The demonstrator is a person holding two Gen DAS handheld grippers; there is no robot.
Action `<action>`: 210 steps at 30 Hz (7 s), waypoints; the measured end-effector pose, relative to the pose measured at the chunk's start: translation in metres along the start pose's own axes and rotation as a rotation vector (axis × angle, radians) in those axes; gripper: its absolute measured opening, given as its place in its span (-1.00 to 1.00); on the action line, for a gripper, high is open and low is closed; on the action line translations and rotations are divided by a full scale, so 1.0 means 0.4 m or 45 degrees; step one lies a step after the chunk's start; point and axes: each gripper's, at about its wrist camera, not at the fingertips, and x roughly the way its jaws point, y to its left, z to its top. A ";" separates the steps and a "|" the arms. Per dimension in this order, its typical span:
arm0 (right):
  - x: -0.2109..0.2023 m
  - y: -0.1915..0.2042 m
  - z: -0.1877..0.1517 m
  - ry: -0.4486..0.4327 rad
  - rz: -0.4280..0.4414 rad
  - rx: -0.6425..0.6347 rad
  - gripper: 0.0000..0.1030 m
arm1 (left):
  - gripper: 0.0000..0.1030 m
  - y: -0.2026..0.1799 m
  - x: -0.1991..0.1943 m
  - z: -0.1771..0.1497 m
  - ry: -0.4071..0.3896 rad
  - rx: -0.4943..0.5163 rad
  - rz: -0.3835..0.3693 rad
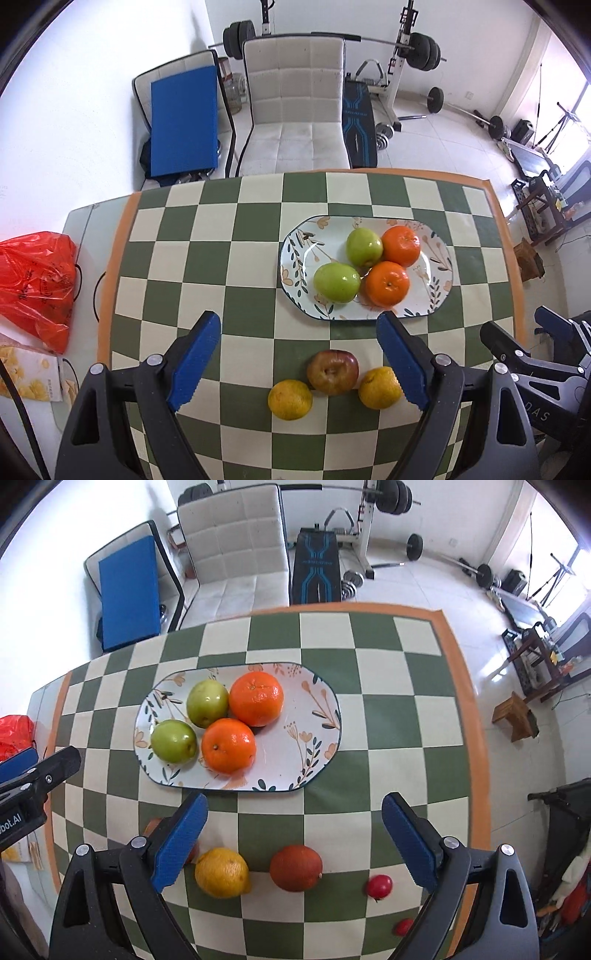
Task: Organize fruits
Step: 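Withdraw both tools from the plate, then grasp a yellow orange with the left gripper while the right gripper grasps a yellow lemon, then set both yellow fruits on the plate and open both grippers, then withdraw both tools from the plate, then grasp the red apple with the left gripper while the right gripper grasps the blood orange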
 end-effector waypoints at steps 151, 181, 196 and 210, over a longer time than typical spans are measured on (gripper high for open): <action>0.184 -0.018 0.057 0.172 0.031 0.017 0.86 | 0.75 0.005 0.210 0.066 0.217 0.015 -0.027; -0.354 -0.003 -0.191 -0.213 0.081 0.019 0.86 | 0.75 -0.020 -0.209 -0.122 -0.125 0.032 -0.064; -0.351 0.008 -0.190 -0.215 0.137 0.029 0.86 | 0.99 -0.010 -0.142 -0.091 -0.087 -0.016 -0.021; 0.018 -0.080 -0.176 0.116 0.152 0.162 0.91 | 0.99 -0.002 0.186 -0.109 0.280 -0.034 0.032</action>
